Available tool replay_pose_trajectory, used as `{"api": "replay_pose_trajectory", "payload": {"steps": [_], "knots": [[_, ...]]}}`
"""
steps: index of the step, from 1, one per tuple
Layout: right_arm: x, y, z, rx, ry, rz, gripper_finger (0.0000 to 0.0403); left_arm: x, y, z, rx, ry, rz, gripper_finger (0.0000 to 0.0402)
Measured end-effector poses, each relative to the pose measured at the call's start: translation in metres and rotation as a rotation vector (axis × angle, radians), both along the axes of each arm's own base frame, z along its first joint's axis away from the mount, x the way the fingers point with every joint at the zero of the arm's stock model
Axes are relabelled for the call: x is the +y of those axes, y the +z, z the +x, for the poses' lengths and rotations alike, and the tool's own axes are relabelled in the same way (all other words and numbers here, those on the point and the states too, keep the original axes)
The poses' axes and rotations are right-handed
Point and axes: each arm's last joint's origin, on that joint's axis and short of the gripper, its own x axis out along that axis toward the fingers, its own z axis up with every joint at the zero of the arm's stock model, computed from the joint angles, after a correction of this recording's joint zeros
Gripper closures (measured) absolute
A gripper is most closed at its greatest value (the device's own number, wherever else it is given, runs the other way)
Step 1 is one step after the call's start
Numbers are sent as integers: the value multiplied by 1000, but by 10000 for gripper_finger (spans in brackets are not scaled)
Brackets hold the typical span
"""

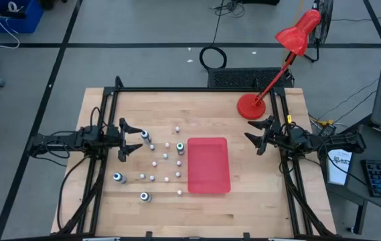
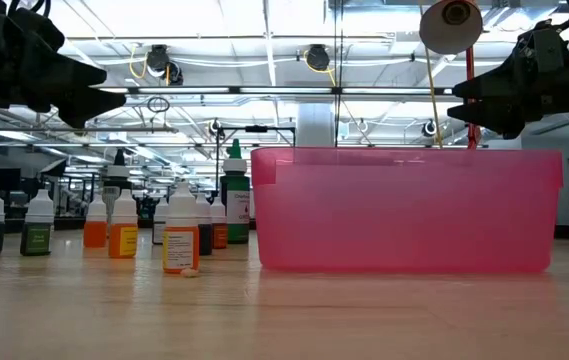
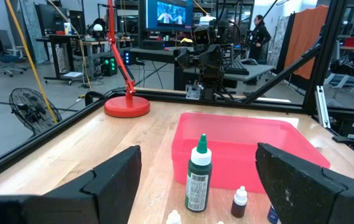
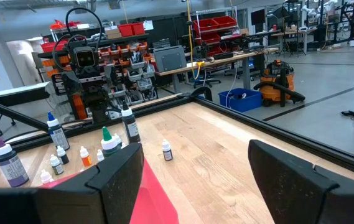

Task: Pick & Place food coloring

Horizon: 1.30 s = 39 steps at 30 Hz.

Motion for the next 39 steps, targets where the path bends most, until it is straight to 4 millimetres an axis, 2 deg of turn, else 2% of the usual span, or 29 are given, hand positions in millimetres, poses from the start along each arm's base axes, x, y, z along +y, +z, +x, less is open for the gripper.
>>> {"api": "replay_pose_trajectory", "payload": {"steps": [3, 6, 9, 12, 18, 22, 26, 31, 35, 39], "knots": [[0, 0, 0, 0, 0, 0, 124, 0, 1, 0, -13, 6, 13, 92], [0, 0, 0, 0, 0, 0, 124, 1, 11, -1, -109, 51, 37, 92], [0, 0, 0, 0, 0, 0, 124, 2, 19, -2, -194, 51, -11, 91], [0, 0, 0, 0, 0, 0, 124, 2, 19, -2, -208, 58, -49, 91], [0, 0, 0, 0, 0, 0, 124, 9, 19, -4, -211, 300, -87, 91], [0, 0, 0, 0, 0, 0, 124, 12, 16, -5, -206, 431, -191, 91], [0, 0, 0, 0, 0, 0, 124, 13, 28, -10, -54, 472, -313, 92], [0, 0, 0, 0, 0, 0, 124, 17, 67, -11, 218, 572, -511, 92], [0, 0, 0, 0, 0, 0, 124, 20, 88, 10, 505, 639, -571, 92], [0, 0, 0, 0, 0, 0, 124, 28, 97, 48, 760, 621, -549, 92]]}}
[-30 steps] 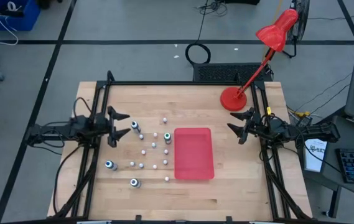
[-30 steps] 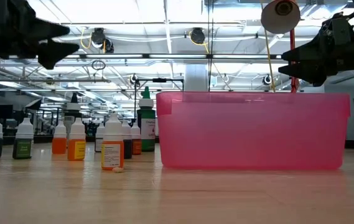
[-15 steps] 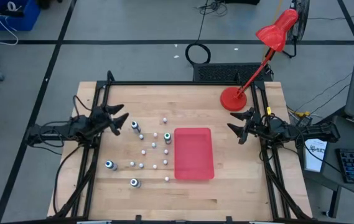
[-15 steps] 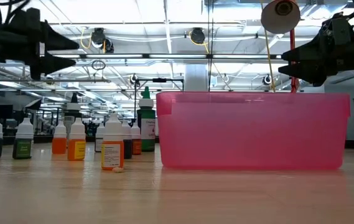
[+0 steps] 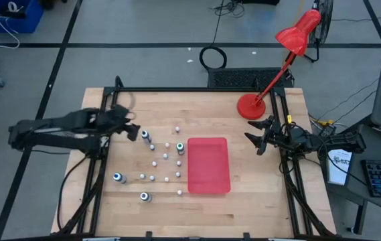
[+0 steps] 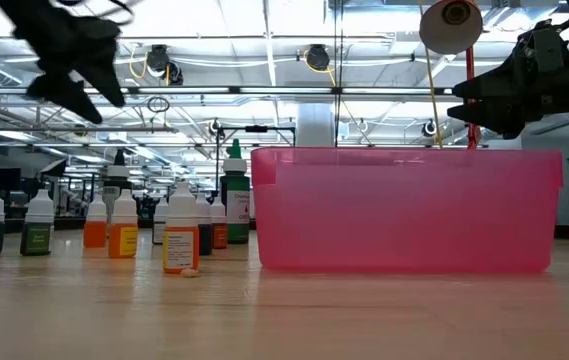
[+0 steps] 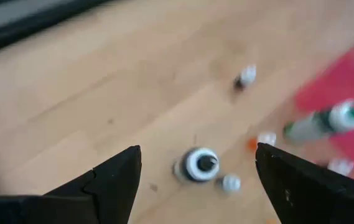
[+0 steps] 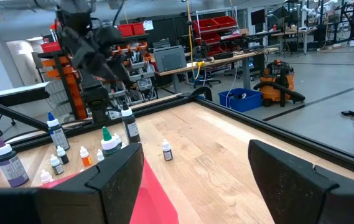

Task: Pick & Place food coloring
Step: Put the big black food coloring bottle into the red bin

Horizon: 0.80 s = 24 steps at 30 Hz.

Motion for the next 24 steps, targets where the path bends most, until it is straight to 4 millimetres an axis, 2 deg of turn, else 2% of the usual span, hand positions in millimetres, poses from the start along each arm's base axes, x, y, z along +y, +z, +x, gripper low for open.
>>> {"api": "replay_pose_trajectory", "payload": {"steps": [5, 9, 16, 24], "knots": [[0, 0, 0, 0, 0, 0, 124, 8, -1, 43, 171, -111, -63, 92], [0, 0, 0, 0, 0, 0, 124, 14, -15, 63, 321, -143, -95, 92], [0, 0, 0, 0, 0, 0, 124, 24, -41, 72, 492, -87, -204, 92], [0, 0, 0, 0, 0, 0, 124, 23, -56, 78, 503, -78, -262, 92]]}}
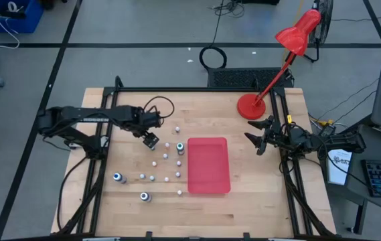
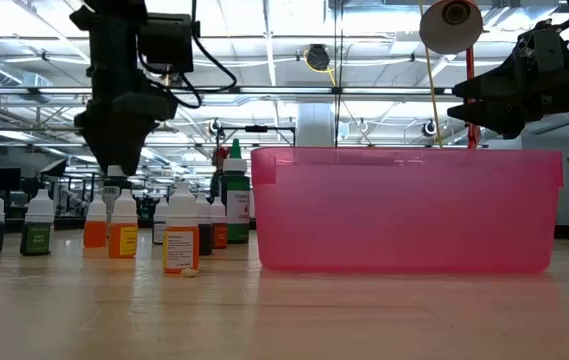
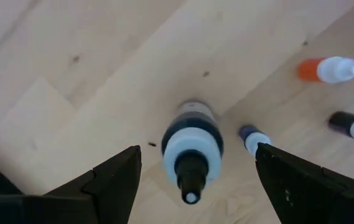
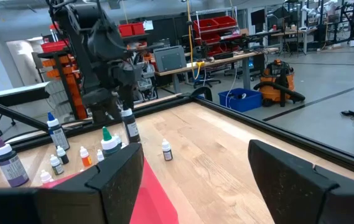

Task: Pick & Place food coloring
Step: Put the big black food coloring bottle into the red bin

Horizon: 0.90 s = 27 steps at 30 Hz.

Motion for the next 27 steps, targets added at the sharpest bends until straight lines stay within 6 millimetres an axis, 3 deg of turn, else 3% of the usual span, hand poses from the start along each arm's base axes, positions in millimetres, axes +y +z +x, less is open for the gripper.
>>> {"api": "replay_pose_trajectory", "payload": {"steps": [14, 27], "knots": [[0, 0, 0, 0, 0, 0, 124, 0, -24, -2, -19, 38, 14, 92], [0, 0, 0, 0, 0, 0, 124, 1, -26, -4, -3, 42, 64, 93]]}}
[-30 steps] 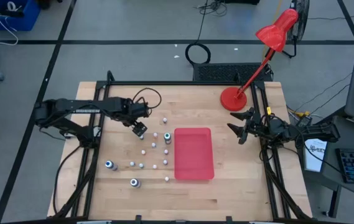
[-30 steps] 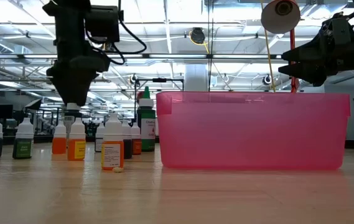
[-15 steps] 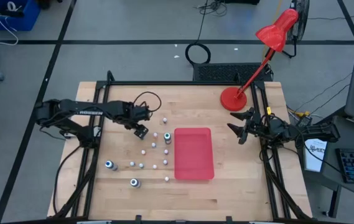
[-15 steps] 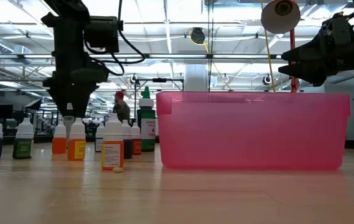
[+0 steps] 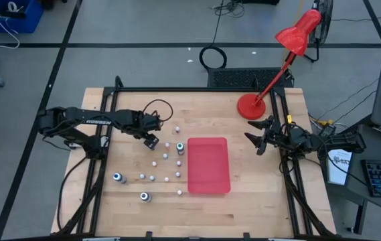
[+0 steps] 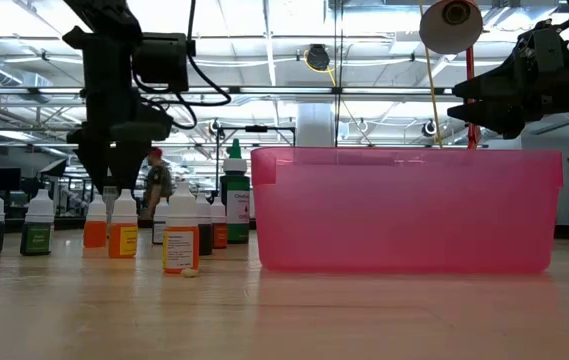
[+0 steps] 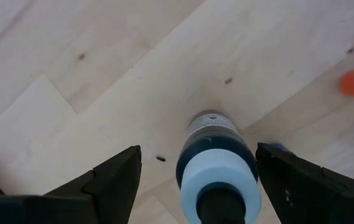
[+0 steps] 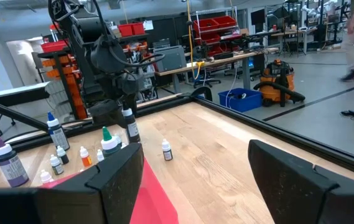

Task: Pick & Place food coloring
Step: Put the big black food coloring bottle into the red bin

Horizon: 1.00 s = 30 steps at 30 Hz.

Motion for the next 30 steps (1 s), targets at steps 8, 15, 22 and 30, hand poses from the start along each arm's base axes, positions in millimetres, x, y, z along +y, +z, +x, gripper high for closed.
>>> {"api": "replay_pose_trajectory", "payload": {"steps": [8, 15, 22, 30], "knots": [[0, 0, 0, 0, 0, 0, 124, 0, 0, 0, 2, -4, 0, 186], [0, 0, 0, 0, 0, 0, 124, 0, 2, 0, 9, -29, 14, 257], [0, 0, 0, 0, 0, 0, 124, 2, 55, 13, -161, -69, 64, 257], [0, 0, 0, 0, 0, 0, 124, -11, 176, 45, -586, -382, 89, 257]]}}
